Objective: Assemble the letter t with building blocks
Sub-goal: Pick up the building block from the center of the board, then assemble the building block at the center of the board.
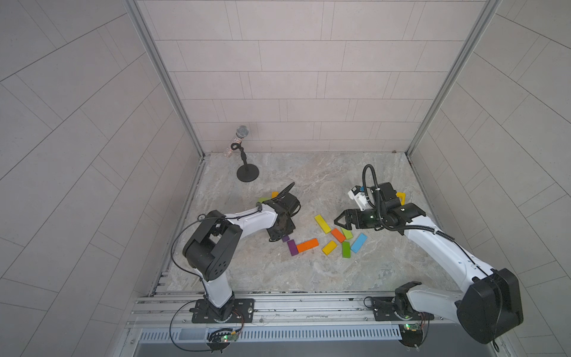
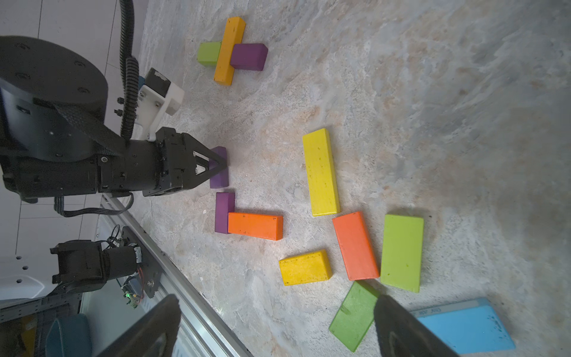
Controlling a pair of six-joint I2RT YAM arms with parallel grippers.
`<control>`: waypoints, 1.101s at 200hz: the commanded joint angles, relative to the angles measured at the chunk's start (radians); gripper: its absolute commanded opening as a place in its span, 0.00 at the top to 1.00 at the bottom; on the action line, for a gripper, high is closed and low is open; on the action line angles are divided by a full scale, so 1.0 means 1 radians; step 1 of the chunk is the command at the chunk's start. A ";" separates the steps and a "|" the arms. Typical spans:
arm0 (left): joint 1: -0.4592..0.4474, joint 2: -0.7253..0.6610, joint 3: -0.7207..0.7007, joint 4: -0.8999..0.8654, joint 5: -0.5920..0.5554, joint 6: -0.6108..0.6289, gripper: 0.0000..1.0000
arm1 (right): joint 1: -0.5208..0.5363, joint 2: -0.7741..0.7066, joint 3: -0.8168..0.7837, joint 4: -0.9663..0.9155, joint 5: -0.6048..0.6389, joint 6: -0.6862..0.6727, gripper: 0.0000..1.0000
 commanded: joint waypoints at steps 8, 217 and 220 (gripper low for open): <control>0.042 -0.079 0.006 -0.070 -0.027 0.168 0.87 | -0.003 0.013 0.036 -0.004 0.014 0.012 0.00; 0.140 0.114 0.285 -0.227 -0.048 0.603 0.87 | 0.011 0.097 0.104 0.094 -0.044 0.167 0.00; 0.141 0.118 0.285 -0.227 -0.046 0.603 0.87 | 0.011 0.098 0.105 0.095 -0.044 0.166 0.00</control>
